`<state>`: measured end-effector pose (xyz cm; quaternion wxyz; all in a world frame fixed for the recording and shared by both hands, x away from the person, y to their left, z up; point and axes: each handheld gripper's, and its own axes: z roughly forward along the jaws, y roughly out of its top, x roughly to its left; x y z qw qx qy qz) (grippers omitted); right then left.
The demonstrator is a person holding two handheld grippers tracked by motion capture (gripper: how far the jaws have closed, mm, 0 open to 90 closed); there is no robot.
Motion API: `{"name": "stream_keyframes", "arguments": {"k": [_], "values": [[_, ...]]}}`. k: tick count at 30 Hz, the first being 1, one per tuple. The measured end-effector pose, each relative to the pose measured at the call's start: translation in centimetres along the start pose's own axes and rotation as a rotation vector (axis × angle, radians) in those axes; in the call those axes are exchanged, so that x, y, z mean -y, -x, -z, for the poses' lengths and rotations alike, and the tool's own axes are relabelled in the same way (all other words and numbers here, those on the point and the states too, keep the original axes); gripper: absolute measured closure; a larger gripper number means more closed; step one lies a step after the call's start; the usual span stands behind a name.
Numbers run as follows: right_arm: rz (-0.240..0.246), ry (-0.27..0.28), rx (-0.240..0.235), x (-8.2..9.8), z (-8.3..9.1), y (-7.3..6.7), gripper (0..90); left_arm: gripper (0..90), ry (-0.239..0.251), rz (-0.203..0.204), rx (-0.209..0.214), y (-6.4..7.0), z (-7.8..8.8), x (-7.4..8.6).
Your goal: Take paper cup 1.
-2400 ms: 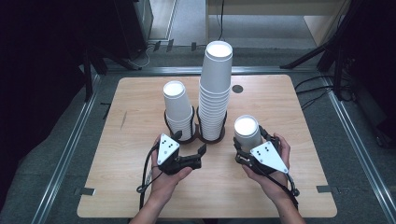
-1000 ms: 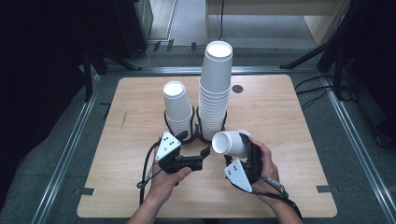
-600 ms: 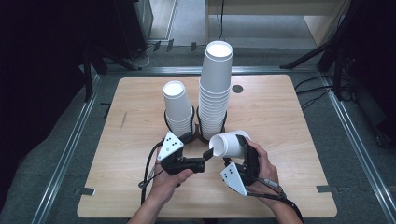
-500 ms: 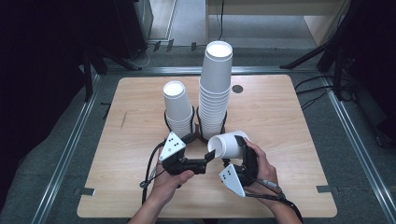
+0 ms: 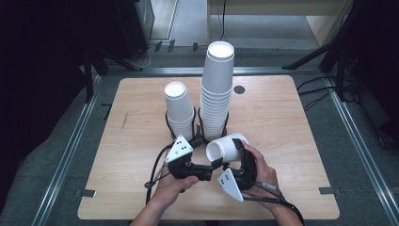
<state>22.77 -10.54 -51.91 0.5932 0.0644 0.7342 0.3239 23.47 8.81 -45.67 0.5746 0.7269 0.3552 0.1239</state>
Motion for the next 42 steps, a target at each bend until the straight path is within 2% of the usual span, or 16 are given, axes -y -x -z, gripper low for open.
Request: {"name": "stream_keyframes", "arguments": {"k": [2,9,12,16,17,20,28,30,35,37,39,42], "values": [[-0.009,0.005,-0.003,-0.1,0.1,-0.1,18.7,6.2,-0.005,0.001,0.001,0.1,-0.1,0.0],[0.017,0.041,-0.018,-0.9,0.5,-0.4,18.6,6.2,-0.037,-0.013,0.004,0.3,-0.5,0.2],[0.03,0.054,-0.023,-1.1,0.6,-0.4,18.5,6.2,-0.046,-0.011,0.023,0.3,-0.5,0.2],[0.032,0.066,-0.025,-1.2,0.7,-0.3,18.4,6.4,-0.059,-0.006,0.029,0.2,-0.6,0.2],[0.02,0.073,-0.025,-1.3,0.7,-0.4,18.3,6.4,-0.069,-0.006,0.03,0.2,-0.6,0.2],[0.033,0.078,-0.028,-1.4,0.8,-0.4,18.1,12.9,-0.068,-0.004,0.017,0.2,-0.6,0.2],[0.064,0.09,-0.033,-1.6,0.9,-0.6,18.0,15.8,-0.08,-0.013,0.028,0.2,-0.6,0.2],[0.062,0.088,-0.031,-1.6,0.9,-0.6,17.8,18.8,-0.08,-0.018,0.031,0.2,-0.5,0.2],[0.065,0.089,-0.028,-1.6,0.9,-0.6,17.5,19.5,-0.086,-0.019,0.035,0.2,-0.5,0.2],[0.075,0.091,-0.029,-1.6,0.8,-0.7,16.4,20.4,-0.098,-0.002,0.043,-0.1,-0.4,0.1],[0.064,0.08,-0.033,-1.6,0.8,-0.8,15.9,21.0,-0.096,0.018,0.043,-0.3,-0.4,0.2],[0.071,0.084,-0.031,-1.6,0.7,-0.8,15.1,21.6,-0.095,0.015,0.042,-0.3,-0.3,0.2]]}}
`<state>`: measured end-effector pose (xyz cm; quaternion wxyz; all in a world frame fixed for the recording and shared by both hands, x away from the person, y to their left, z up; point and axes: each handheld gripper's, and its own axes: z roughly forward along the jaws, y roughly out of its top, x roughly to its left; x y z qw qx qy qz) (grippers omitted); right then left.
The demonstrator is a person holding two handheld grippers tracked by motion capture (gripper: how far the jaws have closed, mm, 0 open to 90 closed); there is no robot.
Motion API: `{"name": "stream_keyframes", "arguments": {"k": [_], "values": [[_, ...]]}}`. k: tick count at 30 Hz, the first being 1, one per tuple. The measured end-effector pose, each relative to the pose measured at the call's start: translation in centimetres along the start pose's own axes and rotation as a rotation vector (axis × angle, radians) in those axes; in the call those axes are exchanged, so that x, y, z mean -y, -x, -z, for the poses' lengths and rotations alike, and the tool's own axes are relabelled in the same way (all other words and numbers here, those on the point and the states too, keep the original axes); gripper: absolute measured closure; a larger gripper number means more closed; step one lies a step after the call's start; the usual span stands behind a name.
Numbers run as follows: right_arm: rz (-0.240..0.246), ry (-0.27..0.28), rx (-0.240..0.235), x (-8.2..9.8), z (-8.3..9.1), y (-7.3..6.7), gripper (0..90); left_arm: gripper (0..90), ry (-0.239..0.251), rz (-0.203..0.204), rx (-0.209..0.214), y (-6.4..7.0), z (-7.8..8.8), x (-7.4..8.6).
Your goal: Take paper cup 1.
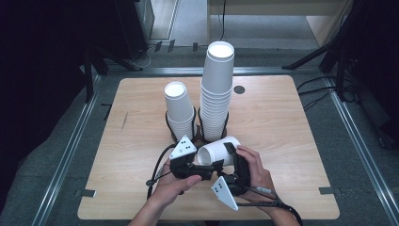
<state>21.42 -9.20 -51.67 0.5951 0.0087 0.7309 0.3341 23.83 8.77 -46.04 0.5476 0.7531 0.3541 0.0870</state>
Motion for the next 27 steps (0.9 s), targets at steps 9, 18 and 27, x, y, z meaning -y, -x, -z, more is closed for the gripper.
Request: {"name": "stream_keyframes", "arguments": {"k": [9,18,27], "values": [[-0.05,0.01,-0.043,-0.4,0.3,0.2,11.7,23.3,0.052,0.029,-0.044,-0.7,0.5,0.1],[-0.116,0.002,-0.044,-0.8,0.6,0.3,4.1,23.9,0.107,0.025,-0.067,-0.9,1.2,-0.1],[-0.25,-0.011,-0.062,-1.1,1.2,1.1,1.8,24.0,0.18,0.022,-0.119,-1.4,2.1,-0.1]]}}
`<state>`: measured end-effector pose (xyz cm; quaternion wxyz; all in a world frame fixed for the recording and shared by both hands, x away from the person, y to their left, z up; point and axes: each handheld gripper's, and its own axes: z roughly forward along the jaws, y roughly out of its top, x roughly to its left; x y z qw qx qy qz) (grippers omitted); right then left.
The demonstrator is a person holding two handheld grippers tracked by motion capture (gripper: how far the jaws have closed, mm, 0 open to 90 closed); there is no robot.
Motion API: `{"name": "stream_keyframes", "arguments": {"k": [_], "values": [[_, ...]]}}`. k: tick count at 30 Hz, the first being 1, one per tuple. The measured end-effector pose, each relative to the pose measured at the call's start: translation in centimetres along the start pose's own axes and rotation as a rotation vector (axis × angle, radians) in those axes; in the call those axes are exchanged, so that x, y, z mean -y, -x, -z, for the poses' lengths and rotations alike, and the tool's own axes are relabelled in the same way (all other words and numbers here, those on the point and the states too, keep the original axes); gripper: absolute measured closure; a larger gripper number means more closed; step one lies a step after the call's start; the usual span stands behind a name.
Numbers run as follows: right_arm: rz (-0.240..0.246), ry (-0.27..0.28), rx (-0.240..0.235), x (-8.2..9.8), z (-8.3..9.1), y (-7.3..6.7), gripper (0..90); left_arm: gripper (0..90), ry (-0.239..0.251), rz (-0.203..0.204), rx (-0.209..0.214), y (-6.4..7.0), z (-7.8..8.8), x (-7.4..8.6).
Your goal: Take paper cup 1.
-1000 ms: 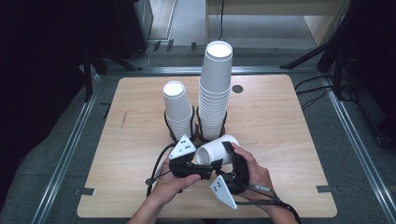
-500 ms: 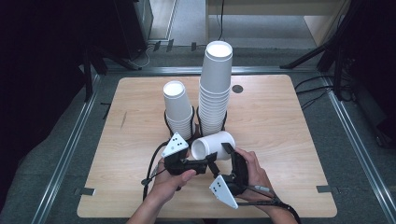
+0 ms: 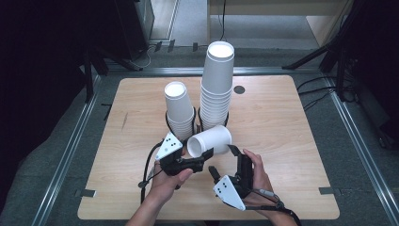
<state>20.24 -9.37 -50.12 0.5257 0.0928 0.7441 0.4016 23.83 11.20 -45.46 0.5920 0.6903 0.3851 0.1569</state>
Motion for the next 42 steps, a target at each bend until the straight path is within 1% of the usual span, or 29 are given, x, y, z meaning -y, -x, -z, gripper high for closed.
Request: {"name": "stream_keyframes", "arguments": {"k": [1,2,3,4,5,6,7,8,10,11,12,13,15,16,17,19,20,22,23,27,28,30,32,33,34,37,40,41,42], "values": [[-0.035,-0.004,-0.013,0.0,0.0,0.1,1.3,24.0,0.007,0.004,-0.002,0.0,0.0,0.0],[-0.035,-0.004,-0.013,0.0,0.0,0.1,1.3,24.0,0.007,0.004,-0.002,0.0,0.0,0.0],[-0.093,-0.008,-0.026,0.0,0.1,0.4,1.2,24.0,0.021,0.0,-0.012,0.0,0.2,0.0],[-0.127,-0.009,-0.033,0.0,0.2,0.5,1.2,24.0,0.031,-0.001,-0.015,0.0,0.2,-0.1],[-0.127,-0.009,-0.033,0.0,0.2,0.5,1.2,23.9,0.031,-0.001,-0.015,0.0,0.2,-0.1],[-0.192,-0.018,-0.044,0.1,0.2,0.8,1.2,23.9,0.053,-0.004,-0.019,0.0,0.4,-0.1],[-0.192,-0.018,-0.044,0.1,0.2,0.8,1.2,23.9,0.053,-0.004,-0.019,0.0,0.4,-0.1],[-0.269,-0.032,-0.06,0.2,0.3,1.0,1.2,23.9,0.067,-0.012,-0.026,0.1,0.5,-0.1],[-0.339,-0.037,-0.062,0.2,0.3,1.3,1.2,23.8,0.106,-0.03,-0.046,0.3,0.7,0.0],[-0.398,-0.036,-0.07,0.2,0.3,1.6,1.2,23.8,0.117,-0.031,-0.049,0.3,0.7,0.0],[-0.398,-0.036,-0.07,0.2,0.3,1.6,1.2,23.8,0.117,-0.031,-0.049,0.3,0.7,0.0],[-0.433,-0.034,-0.074,0.2,0.3,1.7,1.3,23.8,0.128,-0.032,-0.054,0.4,0.8,0.0],[-0.544,-0.033,-0.072,0.3,0.3,2.5,1.3,23.8,0.168,-0.03,-0.048,0.3,1.0,0.0],[-0.572,-0.035,-0.07,0.3,0.4,2.8,1.3,23.7,0.182,-0.029,-0.042,0.3,1.0,0.1],[-0.572,-0.035,-0.07,0.3,0.4,2.8,1.3,23.7,0.182,-0.029,-0.042,0.3,1.0,0.1],[-0.64,-0.05,-0.049,0.3,0.5,3.3,1.6,23.6,0.194,-0.03,-0.047,0.3,0.9,0.2],[-0.64,-0.05,-0.049,0.3,0.5,3.3,1.6,23.6,0.194,-0.03,-0.047,0.3,0.9,0.2],[-0.707,-0.059,-0.052,0.3,0.5,3.7,1.7,23.6,0.198,-0.036,-0.053,0.3,0.8,0.3],[-0.786,-0.059,-0.061,0.3,0.6,4.1,2.0,23.6,0.203,-0.035,-0.047,0.4,0.8,0.4],[-0.941,-0.052,-0.11,0.4,0.7,4.9,4.6,23.5,0.213,-0.042,-0.036,0.4,0.7,0.4],[-0.941,-0.052,-0.11,0.4,0.7,4.9,4.6,23.5,0.216,-0.044,-0.039,0.4,0.7,0.4],[-1.021,-0.049,-0.13,0.5,0.8,5.3,5.7,23.5,0.225,-0.048,-0.054,0.5,0.6,0.5],[-1.074,-0.044,-0.15,0.5,0.8,5.4,6.1,23.5,0.246,-0.046,-0.054,0.5,0.6,0.7],[-1.074,-0.044,-0.15,0.5,0.8,5.4,6.1,23.5,0.246,-0.046,-0.054,0.5,0.6,0.7],[-1.124,-0.047,-0.171,0.5,0.8,5.6,6.1,23.5,0.261,-0.04,-0.054,0.5,0.6,0.8],[-1.205,-0.048,-0.201,0.6,0.8,5.8,5.3,23.5,0.294,-0.033,-0.06,0.4,0.5,1.0],[-1.297,-0.047,-0.23,0.6,0.8,5.9,2.2,23.5,0.306,-0.027,-0.048,0.5,0.3,1.2],[-1.297,-0.047,-0.23,0.6,0.8,5.9,2.2,23.5,0.306,-0.027,-0.048,0.5,0.3,1.2],[-1.321,-0.042,-0.238,0.6,0.8,5.9,1.3,23.5,0.307,-0.032,-0.05,0.6,0.3,1.3]]}}
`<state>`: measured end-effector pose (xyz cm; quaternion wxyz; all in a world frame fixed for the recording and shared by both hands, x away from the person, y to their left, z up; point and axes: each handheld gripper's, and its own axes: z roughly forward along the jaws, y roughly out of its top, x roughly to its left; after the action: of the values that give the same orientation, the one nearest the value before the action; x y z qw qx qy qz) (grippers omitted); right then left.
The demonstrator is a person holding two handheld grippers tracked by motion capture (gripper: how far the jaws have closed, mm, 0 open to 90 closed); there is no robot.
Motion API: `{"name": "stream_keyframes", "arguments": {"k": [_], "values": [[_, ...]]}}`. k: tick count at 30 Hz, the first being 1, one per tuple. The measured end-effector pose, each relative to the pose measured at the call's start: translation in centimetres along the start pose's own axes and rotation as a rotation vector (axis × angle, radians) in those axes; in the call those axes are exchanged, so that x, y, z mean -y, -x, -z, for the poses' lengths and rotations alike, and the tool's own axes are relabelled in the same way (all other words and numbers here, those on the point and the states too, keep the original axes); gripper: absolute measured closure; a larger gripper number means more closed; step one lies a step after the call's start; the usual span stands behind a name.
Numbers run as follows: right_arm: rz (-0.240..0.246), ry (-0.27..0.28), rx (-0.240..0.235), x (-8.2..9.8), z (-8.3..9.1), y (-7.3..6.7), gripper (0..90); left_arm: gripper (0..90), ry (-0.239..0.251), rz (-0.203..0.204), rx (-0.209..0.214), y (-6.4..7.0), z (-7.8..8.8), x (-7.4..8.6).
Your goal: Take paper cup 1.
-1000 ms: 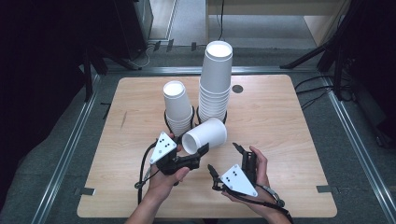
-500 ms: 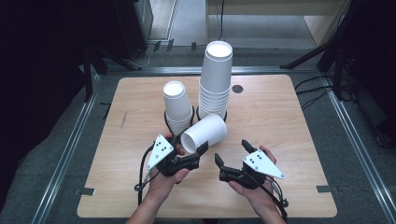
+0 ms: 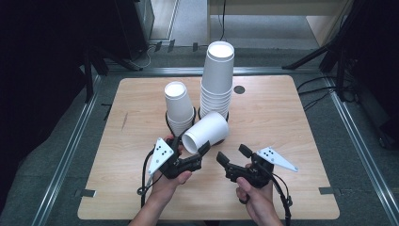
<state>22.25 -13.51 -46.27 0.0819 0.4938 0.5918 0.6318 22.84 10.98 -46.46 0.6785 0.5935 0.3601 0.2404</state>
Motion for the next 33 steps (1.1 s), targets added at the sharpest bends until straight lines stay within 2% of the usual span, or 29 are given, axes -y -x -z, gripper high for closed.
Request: {"name": "stream_keyframes", "arguments": {"k": [2,3,4,5,6,7,8,13,14,15,16,17,18,20,23,24,25,27,28,29,30,31,33], "values": [[-0.058,-0.001,-0.017,0.0,0.0,0.1,0.7,23.5,0.006,-0.002,0.001,0.2,-0.1,0.1],[-0.124,-0.004,-0.038,-0.1,0.0,0.2,0.4,23.5,0.01,-0.002,-0.001,0.2,-0.1,0.2],[-0.124,-0.004,-0.038,-0.1,0.0,0.2,0.4,23.5,0.017,-0.001,-0.003,0.3,-0.2,0.3],[-0.185,-0.01,-0.06,-0.1,0.1,0.4,0.5,23.5,0.024,-0.001,-0.007,0.4,-0.2,0.5],[-0.185,-0.01,-0.06,-0.1,0.1,0.4,0.5,23.5,0.024,-0.001,-0.007,0.4,-0.2,0.5],[-0.217,-0.017,-0.08,-0.2,0.0,0.5,0.6,23.5,0.024,0.001,-0.009,0.4,-0.3,0.5],[-0.277,-0.018,-0.082,-0.2,0.0,0.7,2.0,23.5,0.024,-0.004,-0.01,0.4,-0.3,0.7],[-0.446,-0.011,-0.09,-0.5,-0.1,1.4,3.3,23.6,0.055,-0.005,-0.024,0.6,-0.4,0.9],[-0.472,-0.008,-0.093,-0.6,-0.1,1.5,3.5,23.6,0.056,-0.01,-0.027,0.6,-0.4,1.0],[-0.472,-0.008,-0.093,-0.6,-0.1,1.5,3.5,23.6,0.056,-0.01,-0.027,0.6,-0.4,1.0],[-0.517,0.001,-0.09,-0.8,-0.1,1.6,3.5,23.6,0.06,-0.006,-0.025,0.7,-0.4,1.0],[-0.517,0.001,-0.09,-0.8,-0.1,1.6,3.5,23.6,0.06,-0.006,-0.025,0.7,-0.4,1.0],[-0.567,0.013,-0.091,-1.0,-0.2,1.6,3.5,23.6,0.061,-0.004,-0.025,0.7,-0.4,1.1],[-0.586,0.018,-0.091,-1.1,-0.2,1.5,3.5,23.6,0.06,-0.012,-0.027,0.7,-0.4,1.1],[-0.688,0.035,-0.122,-1.0,-0.6,1.5,3.3,23.6,0.065,-0.018,-0.024,0.9,-0.5,1.3],[-0.688,0.035,-0.122,-1.0,-0.6,1.5,3.3,23.6,0.065,-0.018,-0.024,0.9,-0.5,1.3],[-0.716,0.034,-0.128,-0.9,-0.7,1.4,3.4,23.6,0.064,-0.022,-0.024,1.0,-0.5,1.3],[-0.736,0.047,-0.129,-0.7,-1.1,1.3,3.2,23.6,0.069,-0.02,-0.018,1.1,-0.5,1.3],[-0.774,0.043,-0.136,-0.4,-1.4,1.1,3.1,23.6,0.071,-0.021,-0.018,1.1,-0.5,1.3],[-0.774,0.043,-0.136,-0.4,-1.4,1.1,3.1,23.6,0.074,-0.027,-0.015,1.1,-0.5,1.3],[-0.829,0.039,-0.149,-0.4,-1.8,0.9,3.0,23.6,0.075,-0.027,-0.014,1.2,-0.5,1.3],[-0.829,0.039,-0.149,-0.4,-1.8,0.9,3.0,23.6,0.075,-0.027,-0.014,1.2,-0.5,1.3],[-0.867,0.055,-0.173,-0.4,-2.3,0.8,2.8,23.6,0.074,-0.03,-0.013,1.2,-0.5,1.4]]}}
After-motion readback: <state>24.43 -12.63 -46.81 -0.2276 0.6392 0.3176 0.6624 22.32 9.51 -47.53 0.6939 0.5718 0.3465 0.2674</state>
